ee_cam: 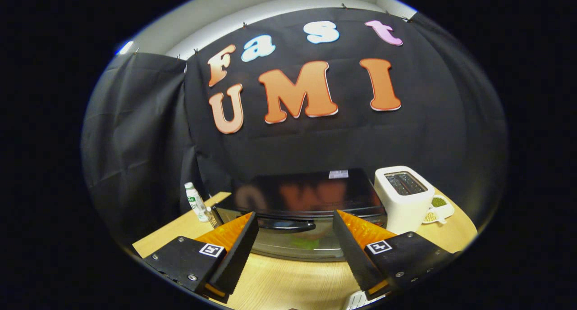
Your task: Open the toaster oven, put the food inside, and close the toaster oven door.
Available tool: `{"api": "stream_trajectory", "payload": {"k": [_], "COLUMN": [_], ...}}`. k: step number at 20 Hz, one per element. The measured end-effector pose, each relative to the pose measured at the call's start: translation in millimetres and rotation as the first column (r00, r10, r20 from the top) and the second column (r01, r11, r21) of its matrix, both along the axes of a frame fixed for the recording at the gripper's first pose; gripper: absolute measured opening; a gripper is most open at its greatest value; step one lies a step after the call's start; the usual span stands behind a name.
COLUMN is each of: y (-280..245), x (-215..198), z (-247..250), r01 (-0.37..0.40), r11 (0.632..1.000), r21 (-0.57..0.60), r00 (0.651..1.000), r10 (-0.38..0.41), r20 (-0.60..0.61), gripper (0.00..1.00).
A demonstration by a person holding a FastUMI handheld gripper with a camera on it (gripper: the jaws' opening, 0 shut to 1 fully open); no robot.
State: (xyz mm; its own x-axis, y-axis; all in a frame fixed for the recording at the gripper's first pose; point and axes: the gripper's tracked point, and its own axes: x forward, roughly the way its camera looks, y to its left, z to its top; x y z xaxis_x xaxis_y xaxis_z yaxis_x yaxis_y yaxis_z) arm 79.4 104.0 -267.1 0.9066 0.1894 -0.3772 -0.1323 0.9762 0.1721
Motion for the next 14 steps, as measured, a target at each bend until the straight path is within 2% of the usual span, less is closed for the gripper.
{"api": "stream_trajectory", "payload": {"k": [4, 14], "y": [-20.0, -49.5], "x": [-17.8, -61.8], "z": [77.4, 216.9], "r01": [0.028, 0.078], "r11": [0.999, 0.978], "r21": [-0.034, -0.194], "r00": [0.988, 0.931], "r10": [-0.023, -0.002], "r20": [0.152, 0.365], "gripper": [0.98, 0.98]}}
